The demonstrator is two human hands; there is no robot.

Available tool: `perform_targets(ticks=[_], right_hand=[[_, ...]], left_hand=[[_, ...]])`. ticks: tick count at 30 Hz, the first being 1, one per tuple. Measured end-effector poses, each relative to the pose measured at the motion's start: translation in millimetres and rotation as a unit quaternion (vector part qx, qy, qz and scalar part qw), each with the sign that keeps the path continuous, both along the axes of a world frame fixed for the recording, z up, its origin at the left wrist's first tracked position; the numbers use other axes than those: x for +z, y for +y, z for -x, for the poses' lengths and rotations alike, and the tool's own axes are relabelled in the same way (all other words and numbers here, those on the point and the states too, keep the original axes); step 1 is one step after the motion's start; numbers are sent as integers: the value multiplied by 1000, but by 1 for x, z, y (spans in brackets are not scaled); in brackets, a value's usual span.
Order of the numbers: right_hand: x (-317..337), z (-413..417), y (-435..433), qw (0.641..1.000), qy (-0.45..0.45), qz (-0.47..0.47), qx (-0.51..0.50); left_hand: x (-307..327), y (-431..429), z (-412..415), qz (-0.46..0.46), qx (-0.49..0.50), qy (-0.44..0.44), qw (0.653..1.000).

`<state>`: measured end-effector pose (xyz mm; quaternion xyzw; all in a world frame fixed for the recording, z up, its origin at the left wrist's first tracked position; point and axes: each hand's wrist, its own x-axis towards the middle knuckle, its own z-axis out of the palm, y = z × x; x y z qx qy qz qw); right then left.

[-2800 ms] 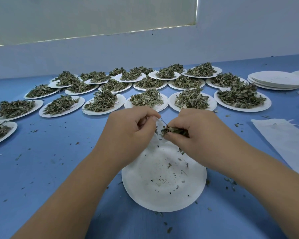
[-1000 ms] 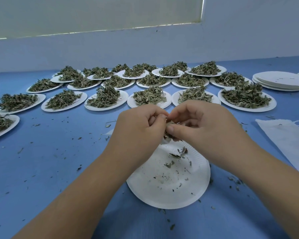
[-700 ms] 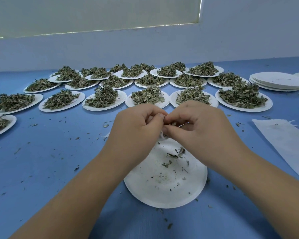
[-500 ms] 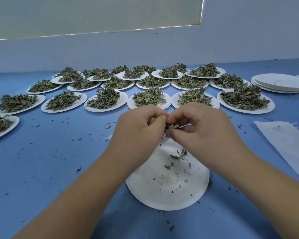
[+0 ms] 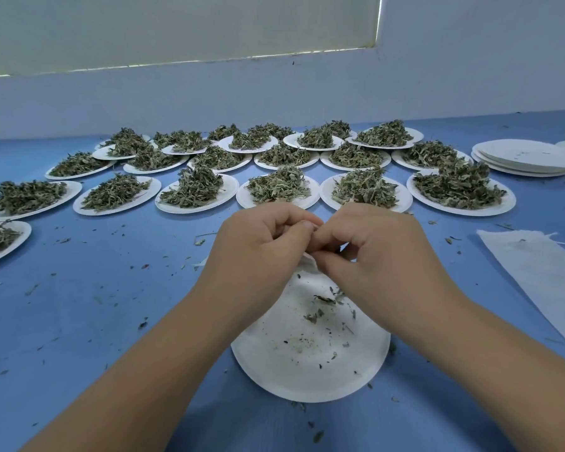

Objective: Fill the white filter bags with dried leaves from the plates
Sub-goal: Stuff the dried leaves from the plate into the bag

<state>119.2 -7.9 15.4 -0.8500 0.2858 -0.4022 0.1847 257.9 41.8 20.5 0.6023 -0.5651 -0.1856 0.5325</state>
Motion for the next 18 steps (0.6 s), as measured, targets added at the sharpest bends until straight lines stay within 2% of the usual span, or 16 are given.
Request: perform_targets(ticks=[8,12,18], right_hand=[[9,8,0,995,-57,-68,36],[13,13,-9,988,-109,-108,18],[7,13,-15,981,4,-192,22]], left_hand=[[4,-2,-8,-9,12,41,999],[6,-1,-10,1,31,49,998],[7,0,-10,2,38,61,997]])
